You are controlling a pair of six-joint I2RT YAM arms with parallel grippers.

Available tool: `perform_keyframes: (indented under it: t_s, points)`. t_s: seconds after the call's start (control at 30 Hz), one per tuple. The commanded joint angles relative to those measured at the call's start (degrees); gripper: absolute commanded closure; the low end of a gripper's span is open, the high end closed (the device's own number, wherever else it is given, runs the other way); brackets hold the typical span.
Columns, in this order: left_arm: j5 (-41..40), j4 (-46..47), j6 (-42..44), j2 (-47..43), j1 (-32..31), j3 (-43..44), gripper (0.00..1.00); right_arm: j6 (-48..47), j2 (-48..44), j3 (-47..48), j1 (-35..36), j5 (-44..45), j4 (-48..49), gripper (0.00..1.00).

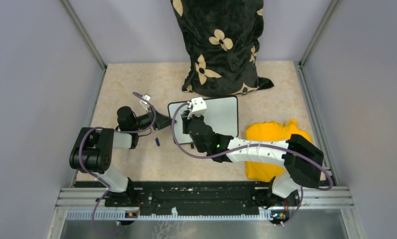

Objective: Write a sentence on the whiteboard

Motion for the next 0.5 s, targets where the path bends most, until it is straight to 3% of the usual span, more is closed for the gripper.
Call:
perform_keyframes:
  t_s: [0.0, 0.47]
  points:
    - [0.57, 1.09, 1.28, -0.12, 0.25, 0.38, 0.68, 1.54, 0.05, 2.57, -1.19, -0.99, 2.68, 1.00]
    - [0.59, 1.05, 1.21, 0.01, 0.25, 0.39, 0.69, 3.10, -0.42, -0.21, -1.85, -1.02, 1.44, 1.00]
